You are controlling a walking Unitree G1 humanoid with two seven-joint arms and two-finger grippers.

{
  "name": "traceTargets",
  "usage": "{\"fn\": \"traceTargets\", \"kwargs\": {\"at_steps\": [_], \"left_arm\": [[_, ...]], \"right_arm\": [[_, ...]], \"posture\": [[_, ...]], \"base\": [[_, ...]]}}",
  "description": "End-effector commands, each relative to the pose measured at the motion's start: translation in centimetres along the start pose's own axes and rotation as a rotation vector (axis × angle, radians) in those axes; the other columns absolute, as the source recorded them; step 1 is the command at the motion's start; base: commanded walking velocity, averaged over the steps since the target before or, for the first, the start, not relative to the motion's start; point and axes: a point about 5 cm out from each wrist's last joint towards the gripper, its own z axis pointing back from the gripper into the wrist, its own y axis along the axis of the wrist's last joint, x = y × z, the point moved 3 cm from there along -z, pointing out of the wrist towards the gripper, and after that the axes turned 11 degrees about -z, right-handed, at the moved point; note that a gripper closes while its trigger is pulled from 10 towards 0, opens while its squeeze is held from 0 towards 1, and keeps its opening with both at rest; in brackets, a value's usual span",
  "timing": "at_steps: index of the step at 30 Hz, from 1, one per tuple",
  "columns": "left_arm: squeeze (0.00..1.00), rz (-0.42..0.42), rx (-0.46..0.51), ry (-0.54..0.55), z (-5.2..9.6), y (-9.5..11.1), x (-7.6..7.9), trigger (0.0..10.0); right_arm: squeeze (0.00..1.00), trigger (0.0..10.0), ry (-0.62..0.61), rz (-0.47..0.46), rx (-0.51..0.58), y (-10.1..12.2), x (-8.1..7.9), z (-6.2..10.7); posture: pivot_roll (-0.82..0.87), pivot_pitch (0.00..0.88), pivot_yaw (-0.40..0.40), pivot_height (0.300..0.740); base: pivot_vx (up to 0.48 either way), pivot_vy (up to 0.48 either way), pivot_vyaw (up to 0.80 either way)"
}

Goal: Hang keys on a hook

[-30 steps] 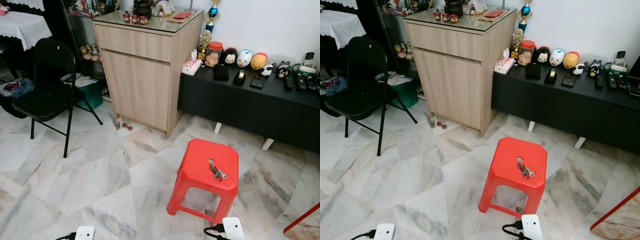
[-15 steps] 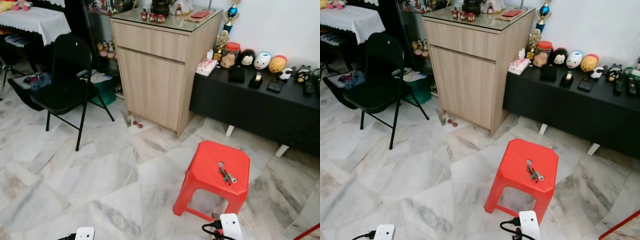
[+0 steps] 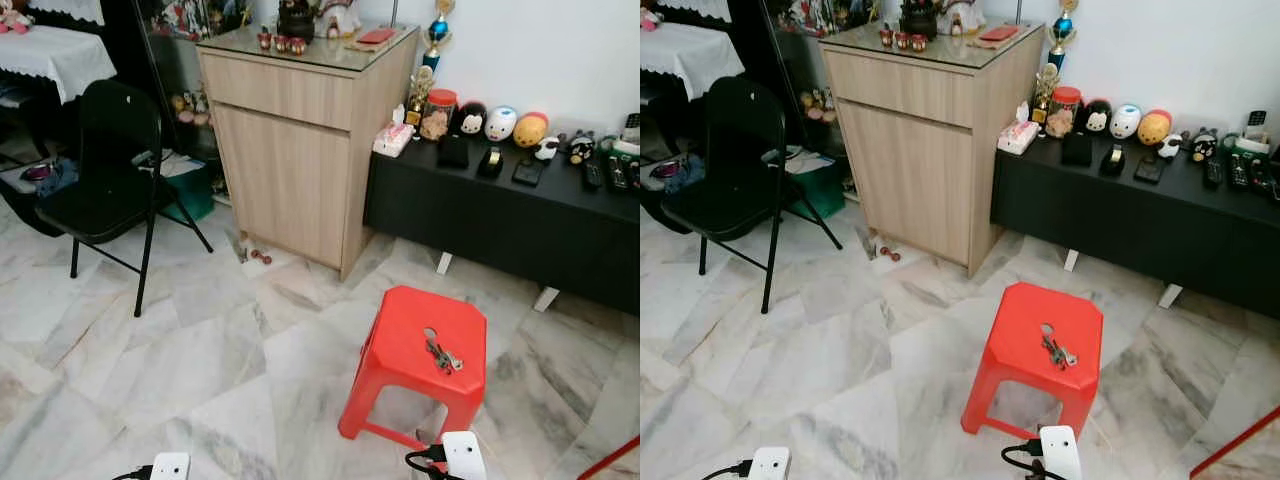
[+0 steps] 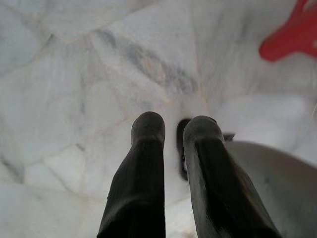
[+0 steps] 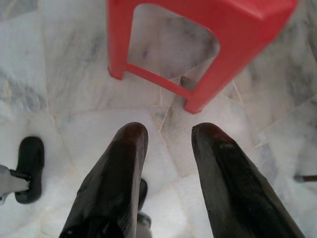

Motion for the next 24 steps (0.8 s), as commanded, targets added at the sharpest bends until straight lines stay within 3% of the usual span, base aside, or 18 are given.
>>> {"fn": "traceTargets", "kwargs": {"at_steps": [1, 5, 15, 21, 24], "left_arm": [[0.00, -0.013, -0.036, 0.003, 0.3, -1.2, -0.1, 10.0], [0.00, -0.013, -0.036, 0.004, 0.3, -1.2, -0.2, 10.0], [0.00, -0.022, -0.048, 0.001, 0.3, -1.4, -0.1, 10.0], [0.00, -0.021, -0.050, -0.003, 0.4, -1.4, 0.0, 10.0], [0.00, -0.020, -0.049, -0.003, 0.4, -1.4, 0.1, 10.0]], "right_arm": [[0.00, 10.0, 0.021, 0.012, 0.024, 0.8, -0.6, -0.2], [0.00, 10.0, 0.009, -0.032, 0.018, 0.6, -0.5, -0.2], [0.00, 10.0, 0.001, -0.034, 0.005, 0.5, -0.4, -0.2], [0.00, 10.0, -0.062, -0.166, 0.044, 1.7, 0.6, -0.3], [0.00, 10.0, -0.074, -0.183, 0.044, 1.8, 0.8, -0.3]], "posture": [[0.18, 0.000, -0.029, 0.740], [0.18, 0.000, -0.030, 0.740], [0.18, 0.006, -0.033, 0.740], [0.18, 0.008, -0.034, 0.740], [0.18, 0.011, -0.036, 0.740]], "base": [[0.296, 0.000, 0.80], [0.292, 0.000, 0.16], [0.206, 0.000, 0.00], [0.000, 0.000, 0.00], [0.000, 0.000, -0.80]]}}
